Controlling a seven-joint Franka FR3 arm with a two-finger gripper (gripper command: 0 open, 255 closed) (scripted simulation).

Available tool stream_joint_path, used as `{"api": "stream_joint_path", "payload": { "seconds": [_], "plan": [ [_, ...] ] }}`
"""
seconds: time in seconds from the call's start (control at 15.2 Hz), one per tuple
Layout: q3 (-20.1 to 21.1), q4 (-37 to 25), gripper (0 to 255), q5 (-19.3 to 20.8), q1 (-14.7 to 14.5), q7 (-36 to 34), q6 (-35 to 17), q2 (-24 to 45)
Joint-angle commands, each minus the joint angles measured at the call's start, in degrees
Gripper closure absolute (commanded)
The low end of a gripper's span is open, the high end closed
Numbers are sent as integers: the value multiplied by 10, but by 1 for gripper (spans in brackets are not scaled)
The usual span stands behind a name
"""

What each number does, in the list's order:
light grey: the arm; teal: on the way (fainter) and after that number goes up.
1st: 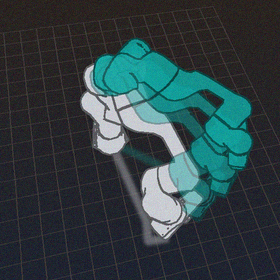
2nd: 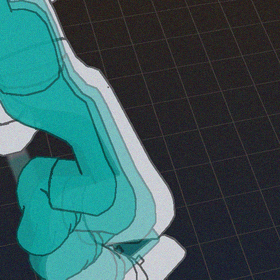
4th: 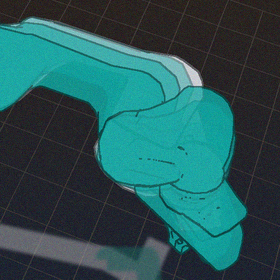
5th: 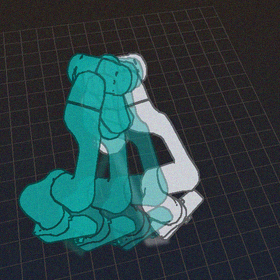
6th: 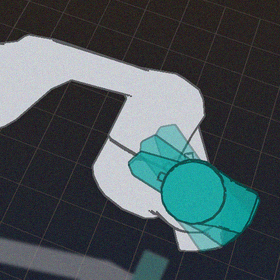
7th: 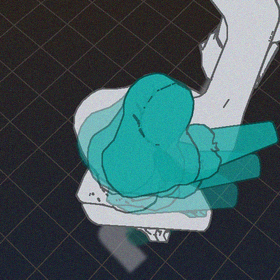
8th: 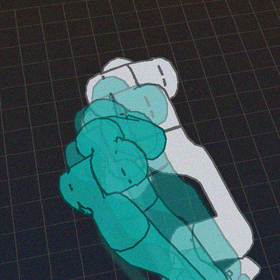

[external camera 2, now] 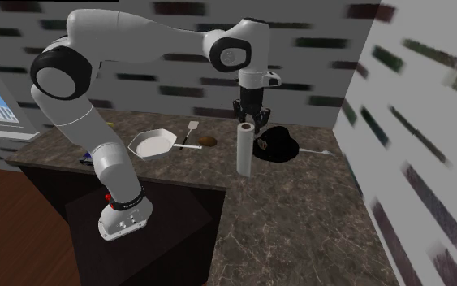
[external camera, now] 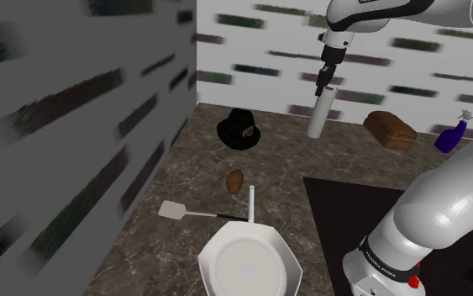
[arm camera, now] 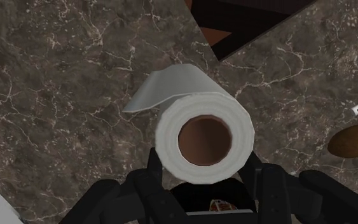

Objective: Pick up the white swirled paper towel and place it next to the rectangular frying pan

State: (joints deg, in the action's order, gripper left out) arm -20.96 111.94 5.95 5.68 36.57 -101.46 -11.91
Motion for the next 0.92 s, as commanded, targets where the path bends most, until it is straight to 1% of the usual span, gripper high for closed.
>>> {"api": "stream_joint_path", "payload": {
  "seconds": [0.0, 0.86],
  "plan": [
    [1, -19, 255, -1, -1, 0, 18, 2],
    [2, -138, 255, -9, -3, 8, 119, 20]
  ]
}}
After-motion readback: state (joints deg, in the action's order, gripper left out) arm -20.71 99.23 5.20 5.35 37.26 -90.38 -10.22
